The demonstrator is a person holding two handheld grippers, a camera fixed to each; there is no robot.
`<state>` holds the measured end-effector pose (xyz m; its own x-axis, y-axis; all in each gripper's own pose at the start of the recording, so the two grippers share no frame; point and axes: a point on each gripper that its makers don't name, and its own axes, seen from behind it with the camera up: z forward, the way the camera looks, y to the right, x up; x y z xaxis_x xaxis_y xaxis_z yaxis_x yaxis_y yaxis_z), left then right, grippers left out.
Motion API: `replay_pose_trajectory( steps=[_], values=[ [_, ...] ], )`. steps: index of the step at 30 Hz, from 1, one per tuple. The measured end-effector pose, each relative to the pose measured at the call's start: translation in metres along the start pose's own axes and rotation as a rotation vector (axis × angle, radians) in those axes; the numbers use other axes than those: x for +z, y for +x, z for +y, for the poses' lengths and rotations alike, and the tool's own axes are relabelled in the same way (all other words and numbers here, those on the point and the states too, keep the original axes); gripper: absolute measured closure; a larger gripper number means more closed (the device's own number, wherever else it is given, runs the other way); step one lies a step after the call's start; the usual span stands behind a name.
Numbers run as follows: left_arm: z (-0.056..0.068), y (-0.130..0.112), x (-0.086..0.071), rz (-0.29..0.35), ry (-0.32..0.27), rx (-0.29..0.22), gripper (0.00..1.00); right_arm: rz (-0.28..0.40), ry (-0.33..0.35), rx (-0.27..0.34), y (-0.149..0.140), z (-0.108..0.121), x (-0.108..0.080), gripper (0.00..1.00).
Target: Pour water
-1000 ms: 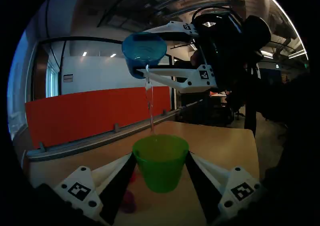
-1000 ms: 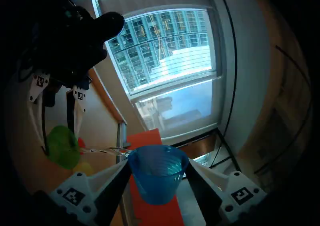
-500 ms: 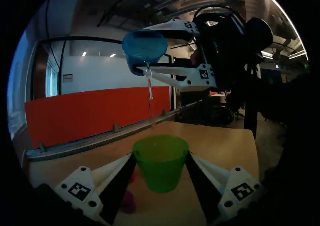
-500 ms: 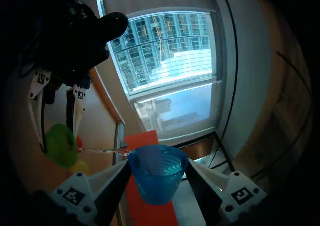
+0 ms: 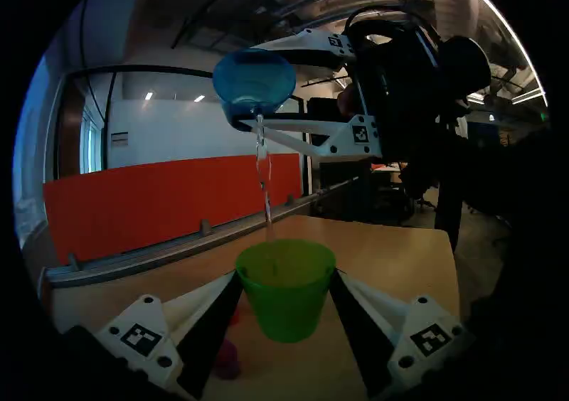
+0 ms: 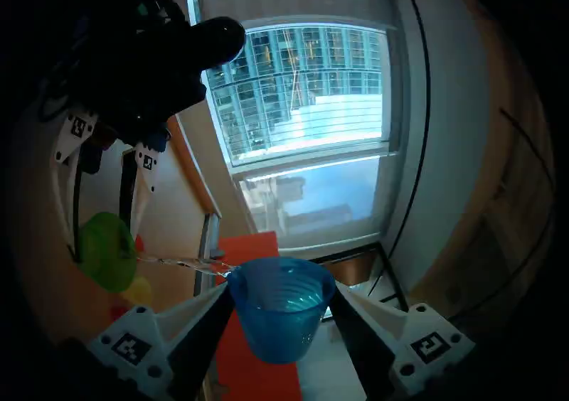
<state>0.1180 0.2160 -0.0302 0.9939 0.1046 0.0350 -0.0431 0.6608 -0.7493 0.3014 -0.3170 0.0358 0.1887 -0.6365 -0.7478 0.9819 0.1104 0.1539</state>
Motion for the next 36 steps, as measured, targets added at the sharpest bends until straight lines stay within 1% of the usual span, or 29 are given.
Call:
replay_pose_trajectory(
  steps=[22, 36],
  values=[
    [0.0, 0.001, -0.001, 0.007, 0.001, -0.001, 0.15, 0.005, 0.0, -0.089, 0.008, 0.002, 0.003, 0.09],
    [0.001, 0.0, -0.002, 0.004, 0.0, 0.001, 0.15, 0.013, -0.002, -0.159, 0.014, 0.002, 0.005, 0.09]
  ],
)
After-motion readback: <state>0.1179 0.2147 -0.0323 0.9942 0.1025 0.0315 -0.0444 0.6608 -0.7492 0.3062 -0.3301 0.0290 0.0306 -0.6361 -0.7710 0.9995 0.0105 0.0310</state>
